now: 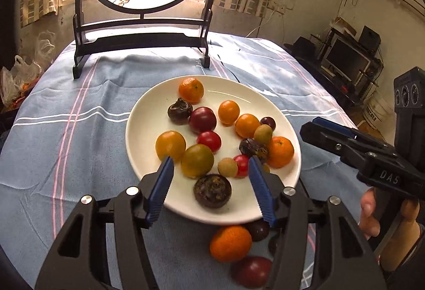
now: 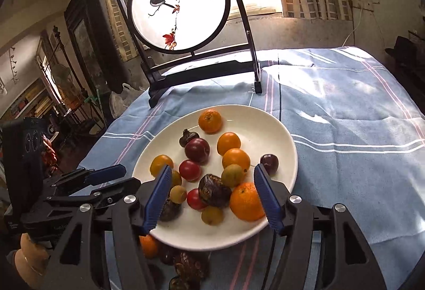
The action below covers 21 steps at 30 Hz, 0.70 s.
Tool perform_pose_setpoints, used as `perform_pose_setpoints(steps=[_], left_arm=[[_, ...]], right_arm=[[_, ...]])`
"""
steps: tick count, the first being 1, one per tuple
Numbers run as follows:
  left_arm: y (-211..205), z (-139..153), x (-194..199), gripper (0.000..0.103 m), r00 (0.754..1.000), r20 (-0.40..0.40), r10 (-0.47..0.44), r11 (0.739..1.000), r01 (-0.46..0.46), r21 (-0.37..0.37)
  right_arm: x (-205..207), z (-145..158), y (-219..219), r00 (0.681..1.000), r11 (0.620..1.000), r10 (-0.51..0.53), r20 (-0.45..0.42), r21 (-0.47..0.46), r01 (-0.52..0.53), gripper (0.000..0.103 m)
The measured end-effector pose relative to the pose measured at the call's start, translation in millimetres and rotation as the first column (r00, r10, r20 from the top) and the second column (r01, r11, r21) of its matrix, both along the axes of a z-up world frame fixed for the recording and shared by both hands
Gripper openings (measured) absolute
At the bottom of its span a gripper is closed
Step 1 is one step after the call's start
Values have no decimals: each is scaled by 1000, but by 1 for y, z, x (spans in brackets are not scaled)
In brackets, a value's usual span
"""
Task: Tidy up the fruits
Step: 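Place both yellow plums on the white plate and open both tools, then grasp a large red plum with the left tool while the right tool grasps a brown fruit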
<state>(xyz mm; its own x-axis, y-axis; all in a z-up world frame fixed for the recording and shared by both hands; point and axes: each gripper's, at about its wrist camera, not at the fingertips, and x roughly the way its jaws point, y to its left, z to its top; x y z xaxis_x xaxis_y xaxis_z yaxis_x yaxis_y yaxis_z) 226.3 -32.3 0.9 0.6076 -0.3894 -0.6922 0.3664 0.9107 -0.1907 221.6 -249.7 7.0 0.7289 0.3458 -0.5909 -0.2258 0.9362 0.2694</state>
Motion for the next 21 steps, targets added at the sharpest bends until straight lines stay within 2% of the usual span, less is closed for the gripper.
perform_pose_setpoints(steps=[4, 7, 10, 12, 16, 18, 21], left_arm=[[-3, -6, -60, 62, 995, 27, -96, 994, 95, 56], [-16, -24, -103, 63, 987, 19, -162, 979, 159, 129], [-28, -40, -129, 63, 983, 32, -181, 966, 171, 196], [-25, -45, -127, 62, 988, 26, -154, 972, 147, 183], [-10, -44, -106, 56, 997, -23, -70, 994, 71, 83], [-12, -45, -100, 55, 997, -50, -64, 996, 66, 52], [-28, -52, -95, 55, 994, -83, -68, 996, 73, 56]], right_arm=[[-54, -5, -6, 999, 999, 35, 10, -22, -35, 65], [-89, -20, -12, 1000, 999, 27, 11, -30, -27, 65], [-110, -39, -19, 1000, 1000, 7, -7, -4, -7, 65], [-116, -48, -20, 1000, 1000, 9, -17, 11, -9, 64], [-121, -50, -20, 1000, 1000, 12, 3, 14, -12, 64], [-118, -53, -23, 1000, 999, 13, -15, 38, -13, 64], [-117, -55, -32, 1000, 996, 5, -22, 91, -3, 64]])
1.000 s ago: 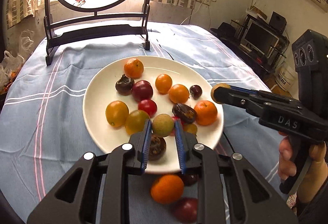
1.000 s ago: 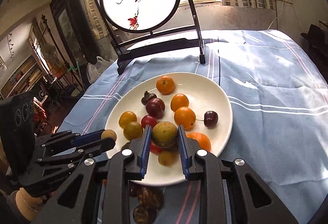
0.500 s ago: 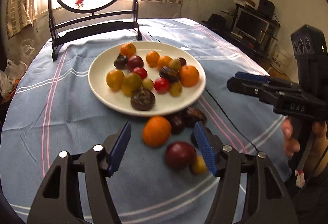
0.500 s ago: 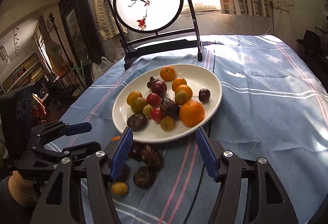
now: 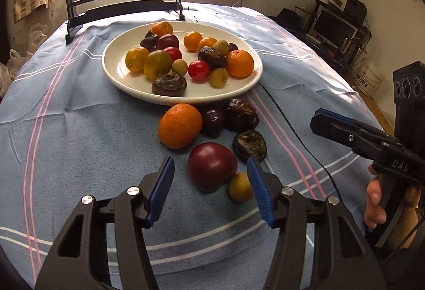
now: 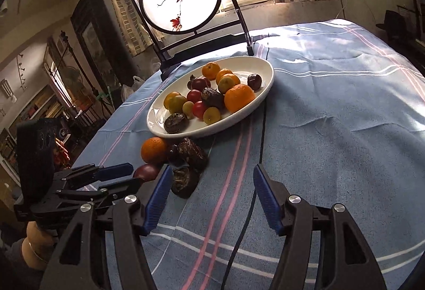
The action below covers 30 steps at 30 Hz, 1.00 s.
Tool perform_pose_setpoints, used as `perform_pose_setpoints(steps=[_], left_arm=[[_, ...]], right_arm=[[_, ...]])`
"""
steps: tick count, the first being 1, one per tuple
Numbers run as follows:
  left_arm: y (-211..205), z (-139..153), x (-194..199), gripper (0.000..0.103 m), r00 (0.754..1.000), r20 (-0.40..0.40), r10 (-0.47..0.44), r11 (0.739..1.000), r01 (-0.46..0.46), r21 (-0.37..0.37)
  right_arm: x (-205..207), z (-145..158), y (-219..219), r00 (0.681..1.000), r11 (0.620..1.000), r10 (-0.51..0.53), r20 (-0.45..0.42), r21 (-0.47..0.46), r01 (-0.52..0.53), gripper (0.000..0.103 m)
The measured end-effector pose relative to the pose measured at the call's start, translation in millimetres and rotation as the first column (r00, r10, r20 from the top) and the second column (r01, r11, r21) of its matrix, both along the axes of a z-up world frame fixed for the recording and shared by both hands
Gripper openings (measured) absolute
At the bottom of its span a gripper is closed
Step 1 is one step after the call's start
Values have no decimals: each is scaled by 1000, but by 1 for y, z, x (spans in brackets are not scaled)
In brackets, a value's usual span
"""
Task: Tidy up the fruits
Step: 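Grasp a large red plum with the left tool while the right tool grasps a brown fruit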
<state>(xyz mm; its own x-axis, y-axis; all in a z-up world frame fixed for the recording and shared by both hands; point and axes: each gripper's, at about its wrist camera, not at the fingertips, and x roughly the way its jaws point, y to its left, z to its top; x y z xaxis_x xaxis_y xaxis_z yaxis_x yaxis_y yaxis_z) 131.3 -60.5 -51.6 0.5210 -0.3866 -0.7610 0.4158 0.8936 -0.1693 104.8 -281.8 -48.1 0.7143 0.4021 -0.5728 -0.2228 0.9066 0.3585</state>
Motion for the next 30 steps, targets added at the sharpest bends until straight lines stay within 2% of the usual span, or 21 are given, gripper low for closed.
perform_pose_setpoints(steps=[2, 6, 7, 8, 11, 15, 19, 23, 25, 30], left_arm=[[-9, -10, 6, 58, 999, -35, 8, 1000, -8, 20], [3, -15, 20, 55, 994, -93, 60, 998, -63, -27], [6, -15, 21, 52, 993, -98, 67, 997, -70, -37], [7, -15, 20, 43, 994, -97, 56, 997, -61, -49], [9, -12, 11, 40, 997, -69, 47, 998, -50, -48], [30, -1, -4, 40, 997, -27, 68, 993, -71, -89], [53, 8, -15, 40, 995, -3, 99, 990, -99, -98], [64, 12, -23, 40, 994, 11, 108, 989, -106, -99], [66, 14, -25, 40, 993, 25, 112, 989, -109, -98], [70, 15, -25, 40, 993, 34, 109, 989, -105, -106]], right_arm=[[-1, 1, -3, 1000, 1000, -5, 9, 21, 5, 64], [-5, 2, -5, 999, 999, -4, 32, 36, 3, 64], [-5, 2, -4, 999, 999, 0, 34, 35, -1, 64], [-5, 2, -4, 999, 999, 3, 35, 34, -4, 64], [-5, 2, 1, 999, 1000, 17, 31, 10, -17, 63], [-6, 0, 26, 995, 989, 103, 13, -110, -101, 54], [-11, -2, 66, 983, 944, 182, 4, -282, -173, 49], [5, -6, 86, 986, 940, 152, -73, -297, -167, 49], [17, -11, 92, 985, 942, 121, -125, -300, -153, 45], [39, -20, 99, 983, 933, 30, -183, -347, -93, 40]])
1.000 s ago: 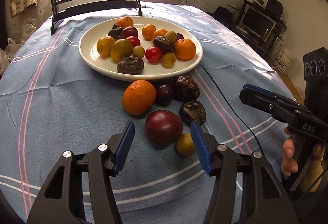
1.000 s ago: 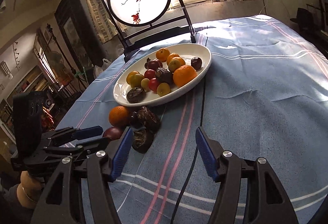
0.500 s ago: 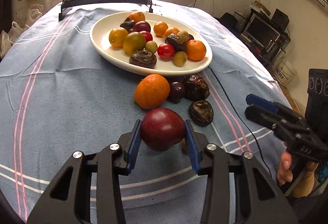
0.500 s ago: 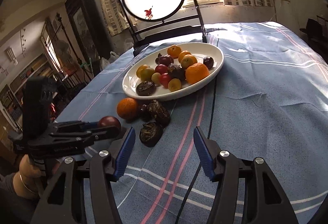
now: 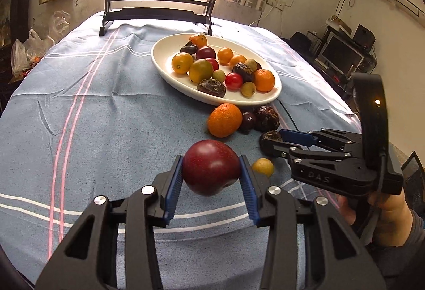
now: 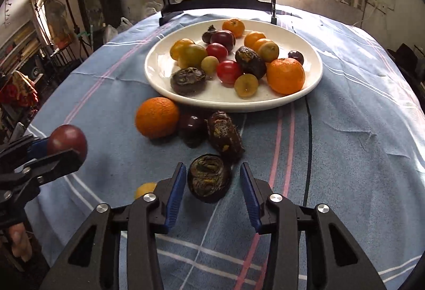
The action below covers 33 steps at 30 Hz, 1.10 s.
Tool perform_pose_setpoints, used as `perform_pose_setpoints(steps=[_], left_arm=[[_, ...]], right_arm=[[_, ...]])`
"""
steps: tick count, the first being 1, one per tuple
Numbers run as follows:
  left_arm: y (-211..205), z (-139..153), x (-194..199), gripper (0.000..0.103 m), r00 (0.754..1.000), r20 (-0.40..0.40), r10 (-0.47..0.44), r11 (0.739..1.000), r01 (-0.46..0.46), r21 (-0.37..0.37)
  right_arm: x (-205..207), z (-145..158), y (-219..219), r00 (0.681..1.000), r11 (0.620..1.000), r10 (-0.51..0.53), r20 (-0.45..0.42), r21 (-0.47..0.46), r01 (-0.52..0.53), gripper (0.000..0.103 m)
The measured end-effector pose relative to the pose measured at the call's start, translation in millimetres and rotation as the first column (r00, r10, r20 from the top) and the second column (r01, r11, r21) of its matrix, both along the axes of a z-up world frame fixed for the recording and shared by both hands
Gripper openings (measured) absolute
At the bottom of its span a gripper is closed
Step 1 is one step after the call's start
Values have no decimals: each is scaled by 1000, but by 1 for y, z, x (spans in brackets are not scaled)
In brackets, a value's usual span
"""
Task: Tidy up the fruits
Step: 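Place the red plum and brown fruit on the white plate, opening both tools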
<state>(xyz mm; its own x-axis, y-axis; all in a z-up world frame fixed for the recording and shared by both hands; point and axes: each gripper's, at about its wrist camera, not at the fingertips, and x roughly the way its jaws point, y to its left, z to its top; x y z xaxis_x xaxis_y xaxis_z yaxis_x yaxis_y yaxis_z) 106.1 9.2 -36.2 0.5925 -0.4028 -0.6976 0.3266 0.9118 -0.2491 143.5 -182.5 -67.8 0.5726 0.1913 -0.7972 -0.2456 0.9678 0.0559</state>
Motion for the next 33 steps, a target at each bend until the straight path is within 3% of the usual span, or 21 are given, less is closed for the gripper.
perform_pose_setpoints(steps=[2, 6, 12, 19, 22, 26, 29, 33], left_arm=[[1, 0, -1, 40, 1000, 1, 0, 1000, 0, -5], [5, 3, -3, 40, 1000, 11, 0, 1000, 0, -19], [4, 20, 13, 40, 1000, 17, -19, 999, 20, -40], [-31, 42, 82, 41, 999, 10, -32, 999, 32, 9], [-46, 43, 117, 41, 1000, 4, -12, 999, 12, 40], [-50, 34, 159, 42, 998, -44, 34, 999, -33, 24], [-42, 33, 160, 45, 997, -52, 53, 999, -53, 12], [-36, 33, 121, 60, 1000, 3, 14, 998, -14, 56]], right_arm=[[2, -2, 3, 1000, 999, -16, -3, -35, 16, 29], [-14, 9, -4, 999, 1000, -19, 37, 8, 19, 29], [-23, 50, -38, 990, 992, -40, 133, 120, 25, 29], [42, 98, -53, 983, 986, -73, 169, 157, 46, 29], [81, 102, -47, 986, 986, -83, 148, 153, 61, 29], [127, 92, -32, 991, 989, -67, 113, 138, 51, 30], [129, 86, -37, 985, 986, -118, 125, 130, 102, 65], [93, 87, -52, 982, 982, -107, 157, 169, 80, 65]])
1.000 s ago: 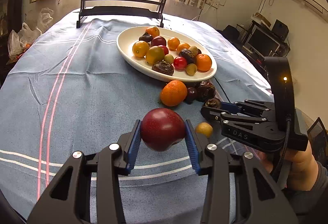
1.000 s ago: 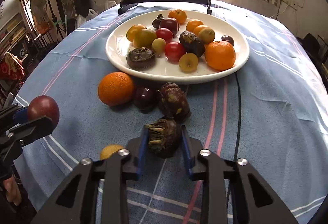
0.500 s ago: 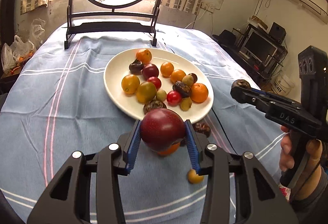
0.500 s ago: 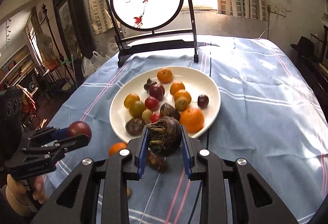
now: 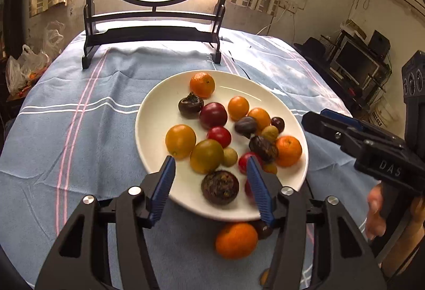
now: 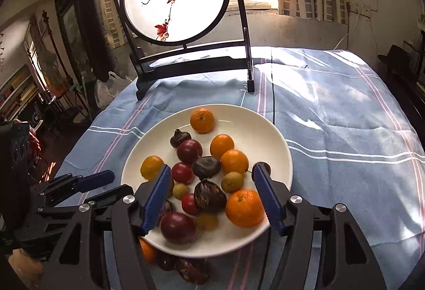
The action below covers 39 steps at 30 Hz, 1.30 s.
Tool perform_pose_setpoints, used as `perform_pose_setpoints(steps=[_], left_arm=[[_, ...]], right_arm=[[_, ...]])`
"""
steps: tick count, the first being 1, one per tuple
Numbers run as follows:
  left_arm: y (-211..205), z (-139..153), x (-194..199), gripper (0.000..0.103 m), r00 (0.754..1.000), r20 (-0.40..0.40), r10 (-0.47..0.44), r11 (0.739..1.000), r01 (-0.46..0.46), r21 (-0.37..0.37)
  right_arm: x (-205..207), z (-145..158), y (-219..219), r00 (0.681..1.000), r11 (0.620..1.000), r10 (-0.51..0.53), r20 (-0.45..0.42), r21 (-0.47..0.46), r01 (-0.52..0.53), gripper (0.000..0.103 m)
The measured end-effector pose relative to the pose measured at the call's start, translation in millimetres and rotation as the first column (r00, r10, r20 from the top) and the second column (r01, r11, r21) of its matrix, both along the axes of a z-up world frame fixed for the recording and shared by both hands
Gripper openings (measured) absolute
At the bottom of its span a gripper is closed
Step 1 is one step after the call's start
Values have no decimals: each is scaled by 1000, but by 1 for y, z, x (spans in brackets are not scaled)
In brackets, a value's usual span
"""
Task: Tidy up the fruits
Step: 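Place the red plum and brown fruit on the white plate, opening both tools, then grasp a yellow plum with the left tool while the right tool grasps a brown fruit, then place both held fruits on the white plate and open both tools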
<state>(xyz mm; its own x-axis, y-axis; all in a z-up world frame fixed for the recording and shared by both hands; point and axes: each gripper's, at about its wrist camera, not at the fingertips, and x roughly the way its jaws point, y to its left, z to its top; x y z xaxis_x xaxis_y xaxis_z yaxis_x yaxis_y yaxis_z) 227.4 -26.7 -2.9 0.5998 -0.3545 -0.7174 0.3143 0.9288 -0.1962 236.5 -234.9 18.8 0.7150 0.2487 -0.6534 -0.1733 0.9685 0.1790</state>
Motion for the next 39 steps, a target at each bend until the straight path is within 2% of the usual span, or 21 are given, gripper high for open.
perform_pose_setpoints(steps=[4, 8, 11, 14, 16, 17, 18, 20, 23, 26, 31, 32, 33, 36, 39], left_arm=[[-3, -14, -50, 61, 996, -1, -93, 995, 93, 46], [-19, -38, -92, 61, 983, -22, -182, 977, 184, 107], [-38, -48, -110, 60, 973, -16, -230, 961, 230, 151], [-53, -56, -111, 60, 972, -23, -233, 951, 233, 204], [-59, -63, -106, 44, 971, -64, -231, 947, 240, 215], [-60, -65, -104, 24, 968, -82, -238, 946, 250, 204], [-60, -64, -105, 24, 969, -73, -236, 947, 246, 207], [-59, -62, -111, 24, 967, -63, -247, 945, 255, 204], [-51, -53, -124, 24, 970, -20, -242, 954, 241, 180], [-35, -40, -133, 24, 976, 9, -219, 969, 216, 122], [-11, -29, -135, 24, 985, 16, -172, 983, 170, 71], [-8, -28, -136, 24, 986, 17, -164, 984, 163, 66], [-6, -28, -136, 24, 987, 19, -158, 986, 156, 66], [1, -27, -136, 24, 989, 21, -146, 988, 144, 55], [5, -24, -136, 24, 990, 27, -140, 990, 139, 34]], right_arm=[[-50, -10, -15, 1000, 999, 18, 8, 27, -18, 65], [-89, -28, -27, 1000, 999, 13, -9, 46, -13, 65], [-105, -43, -31, 999, 998, 11, -43, 67, -8, 65], [-116, -50, -29, 999, 998, 13, -44, 54, -10, 64], [-117, -52, -27, 999, 999, 20, -50, 49, -18, 59], [-117, -52, -26, 998, 999, 23, -56, 46, -20, 53], [-116, -52, -25, 998, 999, 25, -61, 39, -23, 45], [-114, -53, -23, 997, 999, 37, -66, 24, -36, 36], [-106, -55, -15, 995, 998, 70, -72, 11, -69, 34], [-88, -59, -3, 987, 993, 122, -105, 4, -122, 34], [-61, -69, 27, 974, 982, 154, -165, -83, -170, 35], [-56, -73, 32, 972, 980, 153, -178, -101, -173, 34], [-53, -76, 35, 970, 978, 155, -189, -107, -178, 28], [-57, -76, 39, 973, 981, 145, -178, -104, -165, 25], [-72, -66, 30, 980, 987, 143, -141, -53, -152, 20]])
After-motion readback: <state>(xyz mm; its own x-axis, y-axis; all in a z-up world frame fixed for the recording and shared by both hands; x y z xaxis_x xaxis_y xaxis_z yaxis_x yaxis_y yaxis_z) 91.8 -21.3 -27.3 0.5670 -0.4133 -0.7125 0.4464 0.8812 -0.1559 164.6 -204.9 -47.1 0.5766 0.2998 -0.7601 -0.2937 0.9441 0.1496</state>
